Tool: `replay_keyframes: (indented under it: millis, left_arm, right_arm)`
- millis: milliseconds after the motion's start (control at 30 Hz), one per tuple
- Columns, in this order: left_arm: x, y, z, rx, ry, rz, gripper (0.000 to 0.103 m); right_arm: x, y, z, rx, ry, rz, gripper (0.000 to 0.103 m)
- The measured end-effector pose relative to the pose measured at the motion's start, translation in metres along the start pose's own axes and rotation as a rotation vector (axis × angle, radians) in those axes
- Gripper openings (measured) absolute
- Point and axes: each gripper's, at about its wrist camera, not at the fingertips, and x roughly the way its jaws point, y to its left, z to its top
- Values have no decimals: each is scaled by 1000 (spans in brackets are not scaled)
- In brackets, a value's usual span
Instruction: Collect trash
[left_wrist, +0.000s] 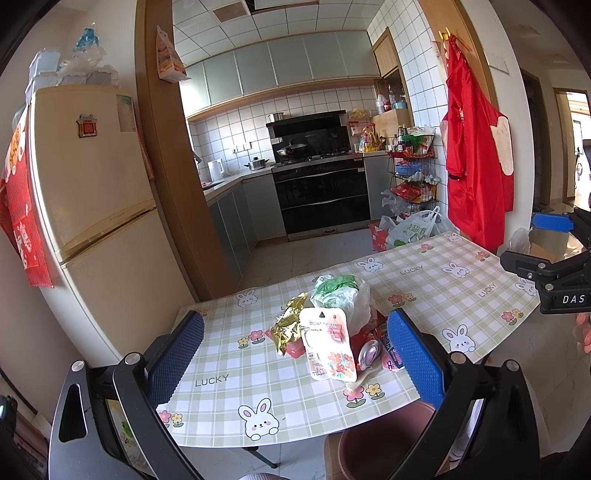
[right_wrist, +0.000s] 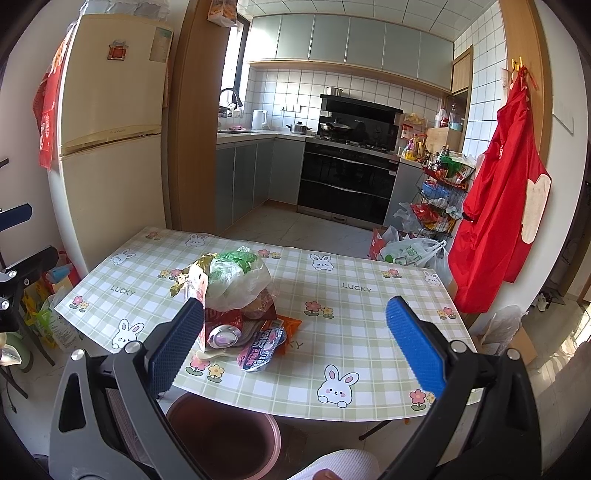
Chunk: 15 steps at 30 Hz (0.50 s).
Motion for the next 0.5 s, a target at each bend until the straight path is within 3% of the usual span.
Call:
replay_keyframes:
  millis: [500]
  left_arm:
    - [-2,-3,2,-1,-3,-1,98]
  right_arm:
    - [-1,-5,3,-1,-1,-1,97]
